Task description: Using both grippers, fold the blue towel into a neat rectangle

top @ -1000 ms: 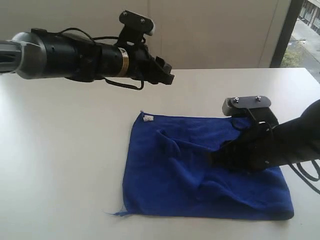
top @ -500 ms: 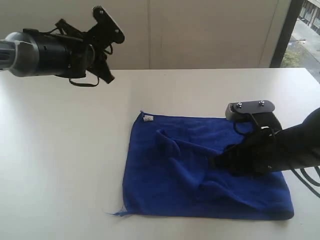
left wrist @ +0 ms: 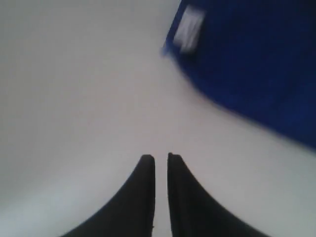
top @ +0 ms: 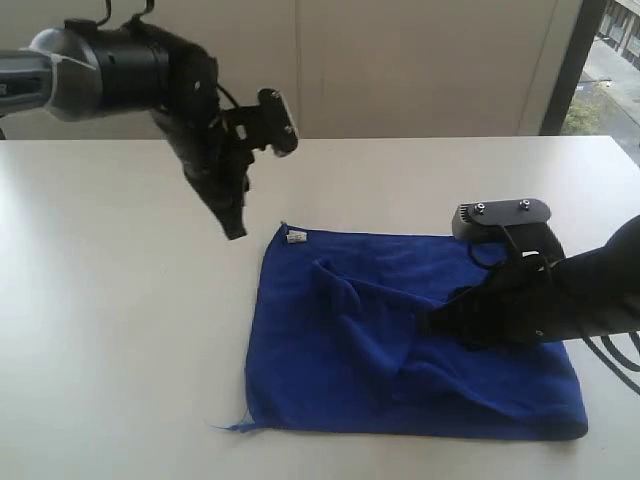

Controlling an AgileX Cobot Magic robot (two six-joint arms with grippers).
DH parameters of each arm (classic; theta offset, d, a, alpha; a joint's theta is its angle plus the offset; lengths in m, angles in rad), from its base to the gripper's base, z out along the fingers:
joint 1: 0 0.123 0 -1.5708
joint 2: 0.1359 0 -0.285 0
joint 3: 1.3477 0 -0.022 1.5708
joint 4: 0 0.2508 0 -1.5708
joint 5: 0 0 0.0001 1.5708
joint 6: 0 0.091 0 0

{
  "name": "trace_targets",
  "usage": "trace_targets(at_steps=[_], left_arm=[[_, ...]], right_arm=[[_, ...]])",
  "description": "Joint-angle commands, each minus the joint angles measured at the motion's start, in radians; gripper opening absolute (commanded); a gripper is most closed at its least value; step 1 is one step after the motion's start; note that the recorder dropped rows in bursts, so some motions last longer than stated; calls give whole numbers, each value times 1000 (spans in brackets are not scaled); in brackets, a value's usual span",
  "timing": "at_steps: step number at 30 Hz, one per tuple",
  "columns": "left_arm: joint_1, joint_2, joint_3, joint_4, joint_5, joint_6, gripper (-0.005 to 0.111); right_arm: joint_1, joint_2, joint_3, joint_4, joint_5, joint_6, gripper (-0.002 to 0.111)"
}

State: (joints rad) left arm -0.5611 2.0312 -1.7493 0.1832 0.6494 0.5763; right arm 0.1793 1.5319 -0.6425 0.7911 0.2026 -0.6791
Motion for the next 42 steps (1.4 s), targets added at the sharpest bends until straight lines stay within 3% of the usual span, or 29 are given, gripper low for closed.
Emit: trace_targets(at_steps=[1,8,20,33,40,42], left_arm=[[-24,57,-170,-226,98,101,22],[-56,180,-312,-393,129,86,59],[-169,255,-312,-420,16,46,59],[-173,321,-312,-403,-37,-15,59],[-173,364,-312,-288,-86,-91,59],[-173,370,-312,-283,-86,-91,51]], right_arm=[[0,-6,4,3,-8,-6,40],[0,-6,4,3,-8,-6,40],[0,-6,16,3,-10,-6,40],[0,-6,75,3,-97,2,39],[0,-4,75,3,-92,4,31],[0,-4,75,3,-92,4,28]])
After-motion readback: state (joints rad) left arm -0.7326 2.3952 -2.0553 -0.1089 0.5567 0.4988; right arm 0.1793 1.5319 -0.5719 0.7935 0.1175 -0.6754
